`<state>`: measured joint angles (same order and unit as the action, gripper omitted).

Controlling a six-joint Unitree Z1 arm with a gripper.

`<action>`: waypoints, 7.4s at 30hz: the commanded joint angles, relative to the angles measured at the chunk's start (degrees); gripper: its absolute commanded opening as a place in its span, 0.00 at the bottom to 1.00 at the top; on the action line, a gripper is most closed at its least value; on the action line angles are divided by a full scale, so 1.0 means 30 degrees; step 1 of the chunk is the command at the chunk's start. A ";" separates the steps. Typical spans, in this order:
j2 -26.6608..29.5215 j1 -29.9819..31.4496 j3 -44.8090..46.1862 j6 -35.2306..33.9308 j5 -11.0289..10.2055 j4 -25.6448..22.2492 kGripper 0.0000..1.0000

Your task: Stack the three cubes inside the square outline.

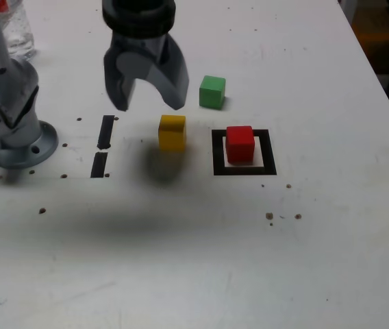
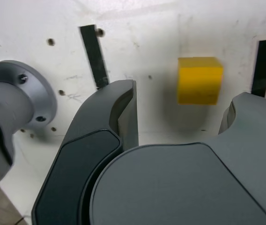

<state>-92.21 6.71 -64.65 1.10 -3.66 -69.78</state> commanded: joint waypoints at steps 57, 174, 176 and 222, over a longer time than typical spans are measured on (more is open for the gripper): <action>-0.3311 -0.1356 0.3388 0.2564 0.1584 0.6049 0.53; -0.8224 0.0898 -0.8726 -0.2006 0.1425 -0.0969 0.23; -0.8235 0.0898 -0.8648 -0.1980 0.1425 -0.0846 0.23; -0.8109 0.0693 -0.8228 -0.1420 0.1247 -0.0473 0.53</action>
<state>-116.79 8.93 -89.21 -3.18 0.06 -71.01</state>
